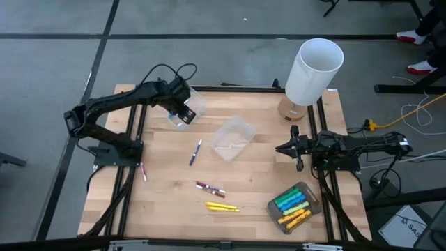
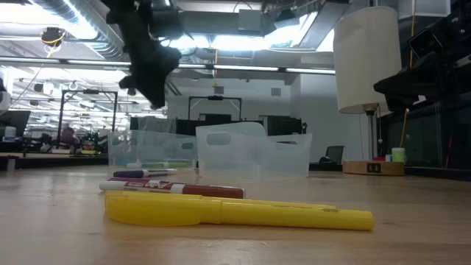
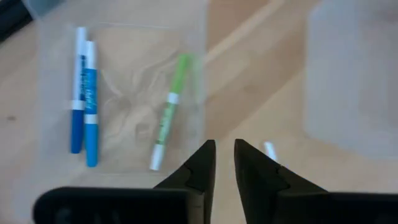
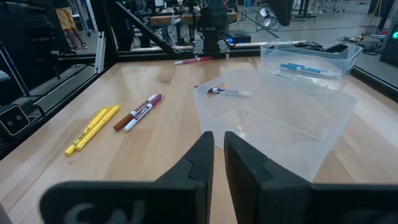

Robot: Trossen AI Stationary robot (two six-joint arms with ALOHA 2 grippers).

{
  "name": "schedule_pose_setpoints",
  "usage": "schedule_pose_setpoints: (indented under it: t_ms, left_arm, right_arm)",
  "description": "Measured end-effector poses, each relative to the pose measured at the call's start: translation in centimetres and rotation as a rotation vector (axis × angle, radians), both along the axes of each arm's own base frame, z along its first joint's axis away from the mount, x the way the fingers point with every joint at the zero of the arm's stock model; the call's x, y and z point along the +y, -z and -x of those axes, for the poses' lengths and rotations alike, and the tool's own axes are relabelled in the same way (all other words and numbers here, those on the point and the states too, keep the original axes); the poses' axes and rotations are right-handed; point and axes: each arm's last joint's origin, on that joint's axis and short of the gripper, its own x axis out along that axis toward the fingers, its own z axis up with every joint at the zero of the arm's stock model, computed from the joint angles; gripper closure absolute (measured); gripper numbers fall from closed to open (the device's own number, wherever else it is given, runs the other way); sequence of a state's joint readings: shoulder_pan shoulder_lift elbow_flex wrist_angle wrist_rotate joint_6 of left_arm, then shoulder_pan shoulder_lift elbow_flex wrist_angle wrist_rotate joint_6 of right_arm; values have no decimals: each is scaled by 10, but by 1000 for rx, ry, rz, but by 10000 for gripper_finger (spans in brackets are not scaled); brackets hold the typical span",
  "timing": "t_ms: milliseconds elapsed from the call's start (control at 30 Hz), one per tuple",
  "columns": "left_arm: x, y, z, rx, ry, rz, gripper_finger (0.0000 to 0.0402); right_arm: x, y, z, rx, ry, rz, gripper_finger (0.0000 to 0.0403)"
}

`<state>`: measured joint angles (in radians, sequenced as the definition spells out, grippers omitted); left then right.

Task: Pick & Place Markers
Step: Put the dark blue marker into the transparent bin

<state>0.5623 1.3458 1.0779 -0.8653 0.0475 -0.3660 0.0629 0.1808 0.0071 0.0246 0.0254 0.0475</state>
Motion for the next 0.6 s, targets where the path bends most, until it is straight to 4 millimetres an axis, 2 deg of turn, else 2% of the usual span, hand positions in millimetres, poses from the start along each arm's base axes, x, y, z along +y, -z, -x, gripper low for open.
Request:
schedule_pose_setpoints:
  t_ms: [367,600]
  left_arm:
    - [-49,-7,-19,-55,44,57,398]
    - [-82,-8,-30,-88,29,102,399]
  right_arm:
    - [0,0,0,0,0,0,363]
    - [0,0,0,0,0,0,363]
